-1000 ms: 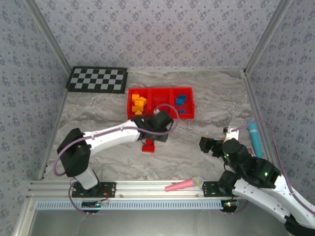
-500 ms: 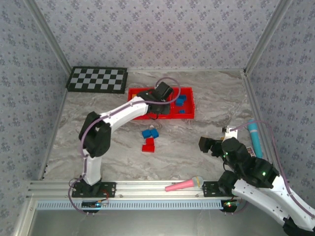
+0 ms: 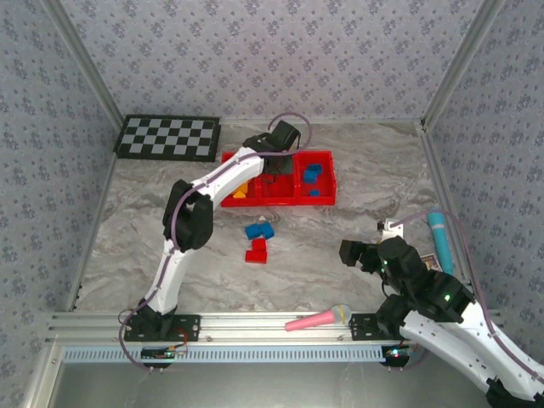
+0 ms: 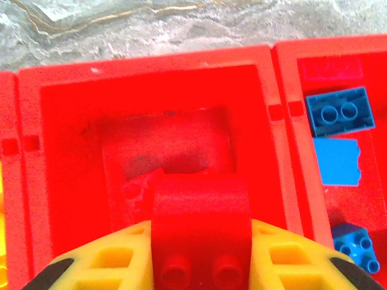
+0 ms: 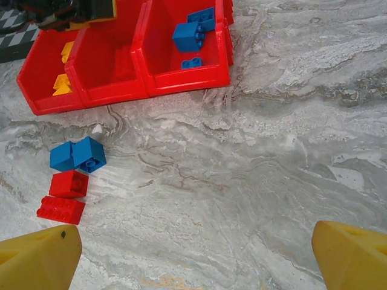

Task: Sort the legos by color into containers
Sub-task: Place the lego in the container.

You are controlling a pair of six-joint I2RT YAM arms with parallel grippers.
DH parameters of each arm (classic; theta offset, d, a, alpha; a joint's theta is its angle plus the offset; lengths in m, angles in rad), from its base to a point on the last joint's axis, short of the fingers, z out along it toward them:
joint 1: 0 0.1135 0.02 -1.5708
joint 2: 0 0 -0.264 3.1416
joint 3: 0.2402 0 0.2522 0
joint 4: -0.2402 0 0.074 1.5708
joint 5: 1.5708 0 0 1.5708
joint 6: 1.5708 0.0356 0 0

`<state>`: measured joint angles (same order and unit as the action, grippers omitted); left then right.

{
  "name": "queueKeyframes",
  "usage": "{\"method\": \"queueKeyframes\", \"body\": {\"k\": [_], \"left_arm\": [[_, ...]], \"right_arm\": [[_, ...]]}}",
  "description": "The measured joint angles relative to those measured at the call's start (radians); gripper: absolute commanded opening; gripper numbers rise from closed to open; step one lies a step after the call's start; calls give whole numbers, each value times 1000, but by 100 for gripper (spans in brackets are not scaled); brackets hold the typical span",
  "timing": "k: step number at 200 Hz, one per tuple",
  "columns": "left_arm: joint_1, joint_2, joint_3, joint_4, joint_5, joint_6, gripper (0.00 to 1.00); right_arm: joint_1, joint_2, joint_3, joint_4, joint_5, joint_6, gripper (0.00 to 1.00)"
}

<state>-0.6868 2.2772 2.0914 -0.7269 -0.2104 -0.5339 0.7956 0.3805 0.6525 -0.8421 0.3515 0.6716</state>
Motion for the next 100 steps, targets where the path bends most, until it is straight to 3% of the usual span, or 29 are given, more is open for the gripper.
{"method": "queueKeyframes", "body": {"k": [34,78,94,100], "left_arm": [[9,24,12,-6,0,6,33],[8,35,12,-5,-9,13,76],[8,35,10,-3,-16,21,98],[8,31,5,5,-16,18,100]], "right_arm": [[-12,0,0,1,-2,-11,100],[-19,10,0,0,-28,-11,100],[-20,11,0,-6,-35,-11,100],[-21,11,0,-8,-35,-10,100]]}}
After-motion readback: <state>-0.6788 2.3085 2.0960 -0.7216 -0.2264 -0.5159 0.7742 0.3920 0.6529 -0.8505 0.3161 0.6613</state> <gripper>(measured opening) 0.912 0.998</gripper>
